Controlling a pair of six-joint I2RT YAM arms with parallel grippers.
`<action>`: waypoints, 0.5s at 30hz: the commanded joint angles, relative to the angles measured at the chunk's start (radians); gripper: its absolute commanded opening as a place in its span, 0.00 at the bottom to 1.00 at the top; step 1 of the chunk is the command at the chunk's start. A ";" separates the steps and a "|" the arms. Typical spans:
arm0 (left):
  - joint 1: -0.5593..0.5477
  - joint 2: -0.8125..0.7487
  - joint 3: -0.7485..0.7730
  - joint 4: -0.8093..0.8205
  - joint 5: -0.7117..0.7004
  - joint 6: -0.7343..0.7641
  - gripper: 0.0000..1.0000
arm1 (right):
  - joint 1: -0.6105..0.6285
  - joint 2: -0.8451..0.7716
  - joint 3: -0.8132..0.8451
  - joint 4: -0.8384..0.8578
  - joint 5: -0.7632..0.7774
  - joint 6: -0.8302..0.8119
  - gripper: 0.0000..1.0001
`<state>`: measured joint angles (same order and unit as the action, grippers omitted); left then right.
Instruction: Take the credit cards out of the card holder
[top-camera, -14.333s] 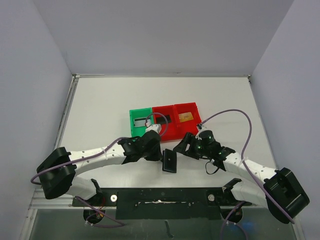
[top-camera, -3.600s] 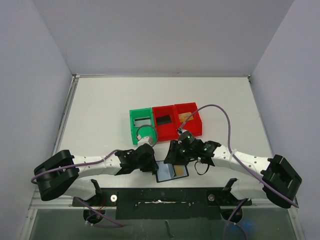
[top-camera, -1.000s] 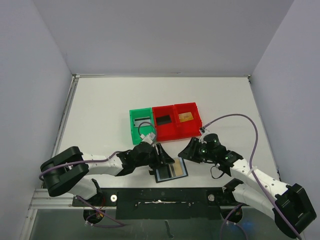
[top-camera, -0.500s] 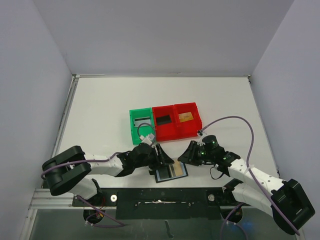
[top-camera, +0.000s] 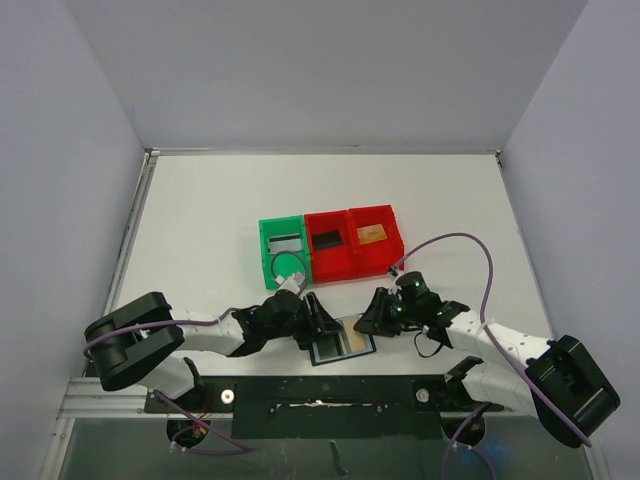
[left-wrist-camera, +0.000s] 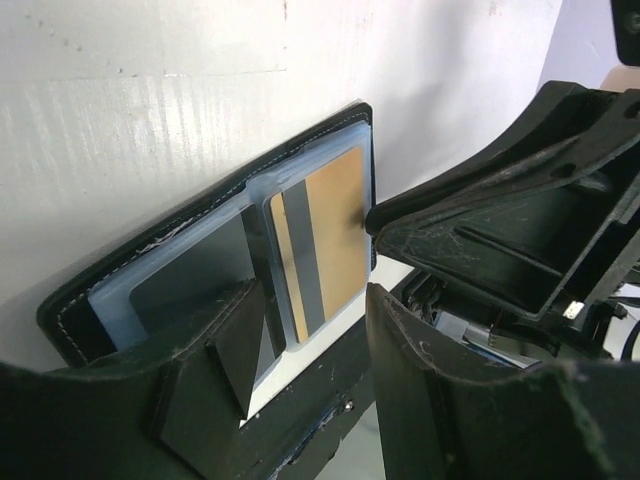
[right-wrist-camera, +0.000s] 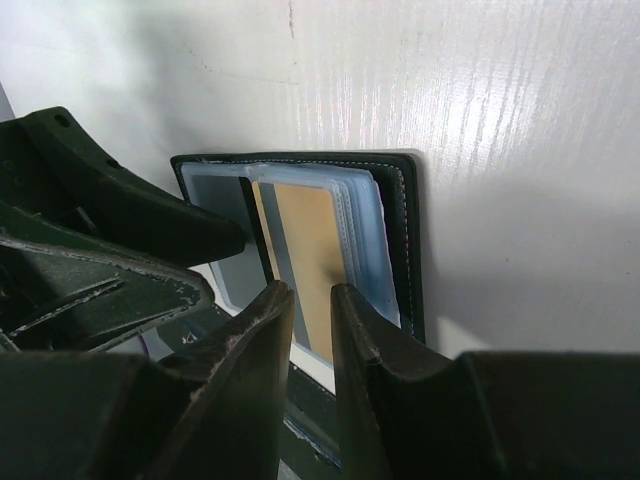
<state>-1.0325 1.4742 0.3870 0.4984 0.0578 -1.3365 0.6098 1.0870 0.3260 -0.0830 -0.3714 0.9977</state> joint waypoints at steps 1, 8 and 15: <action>-0.001 -0.056 0.009 0.003 -0.025 0.006 0.44 | 0.008 0.007 0.010 0.065 -0.010 -0.013 0.24; -0.002 -0.037 0.020 0.010 0.003 0.014 0.44 | 0.026 0.040 0.057 0.054 0.001 -0.024 0.24; -0.008 -0.022 0.038 -0.006 0.013 0.022 0.43 | 0.048 0.040 0.063 0.002 0.057 -0.034 0.24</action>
<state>-1.0340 1.4483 0.3897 0.4782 0.0620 -1.3270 0.6434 1.1297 0.3580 -0.0738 -0.3466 0.9829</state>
